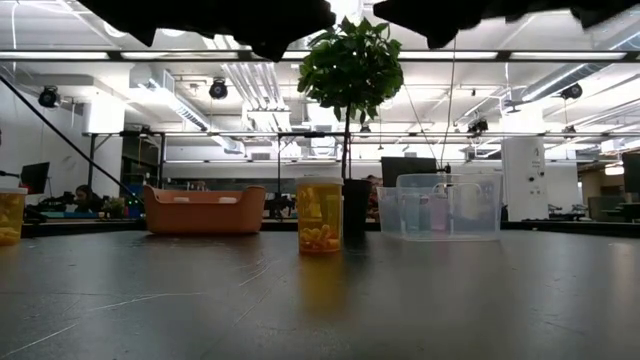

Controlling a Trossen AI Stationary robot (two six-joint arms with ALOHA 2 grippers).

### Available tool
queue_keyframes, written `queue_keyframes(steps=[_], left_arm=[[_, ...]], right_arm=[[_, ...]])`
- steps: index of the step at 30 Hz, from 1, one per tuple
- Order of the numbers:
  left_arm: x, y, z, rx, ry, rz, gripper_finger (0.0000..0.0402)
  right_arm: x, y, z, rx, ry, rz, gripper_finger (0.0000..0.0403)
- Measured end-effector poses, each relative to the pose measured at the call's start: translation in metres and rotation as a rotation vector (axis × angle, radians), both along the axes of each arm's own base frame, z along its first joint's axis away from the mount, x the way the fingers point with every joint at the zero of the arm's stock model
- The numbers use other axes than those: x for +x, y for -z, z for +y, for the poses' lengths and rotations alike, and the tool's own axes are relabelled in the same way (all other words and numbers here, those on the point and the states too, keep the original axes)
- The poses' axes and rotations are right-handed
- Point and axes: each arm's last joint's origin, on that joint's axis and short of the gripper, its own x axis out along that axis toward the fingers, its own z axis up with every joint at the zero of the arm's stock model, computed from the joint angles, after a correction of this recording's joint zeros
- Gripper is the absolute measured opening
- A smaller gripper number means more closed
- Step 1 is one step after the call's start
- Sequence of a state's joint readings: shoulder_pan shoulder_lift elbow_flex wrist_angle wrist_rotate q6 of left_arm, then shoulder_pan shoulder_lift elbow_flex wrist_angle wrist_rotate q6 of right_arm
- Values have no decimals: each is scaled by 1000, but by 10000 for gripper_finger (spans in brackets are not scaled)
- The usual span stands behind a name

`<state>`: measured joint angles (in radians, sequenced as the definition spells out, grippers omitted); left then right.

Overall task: Pick and place medicine bottles into bin by pill shape (circle, oval)
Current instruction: Put the blue tablet pill bottle into the orange bin

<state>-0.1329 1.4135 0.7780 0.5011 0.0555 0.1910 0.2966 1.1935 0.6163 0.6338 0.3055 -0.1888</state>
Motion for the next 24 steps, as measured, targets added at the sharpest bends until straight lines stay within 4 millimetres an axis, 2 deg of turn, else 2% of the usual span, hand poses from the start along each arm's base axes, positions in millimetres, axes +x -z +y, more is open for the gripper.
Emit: queue_keyframes(steps=[5, 9, 17, 24], left_arm=[[1, 1, 0, -1, 0, -9, 68], [6, 7, 0, 1, -10, -2, 69], [11, 11, 0, -3, -12, -28, 79], [12, 10, 0, -5, -13, -37, 81]], right_arm=[[-2, 24, 0, -12, -8, -192, 221], [9, 32, 3, -13, -14, -278, 221], [42, 40, 12, -26, -8, -260, 221], [53, 40, 13, -40, 4, -265, 214]])
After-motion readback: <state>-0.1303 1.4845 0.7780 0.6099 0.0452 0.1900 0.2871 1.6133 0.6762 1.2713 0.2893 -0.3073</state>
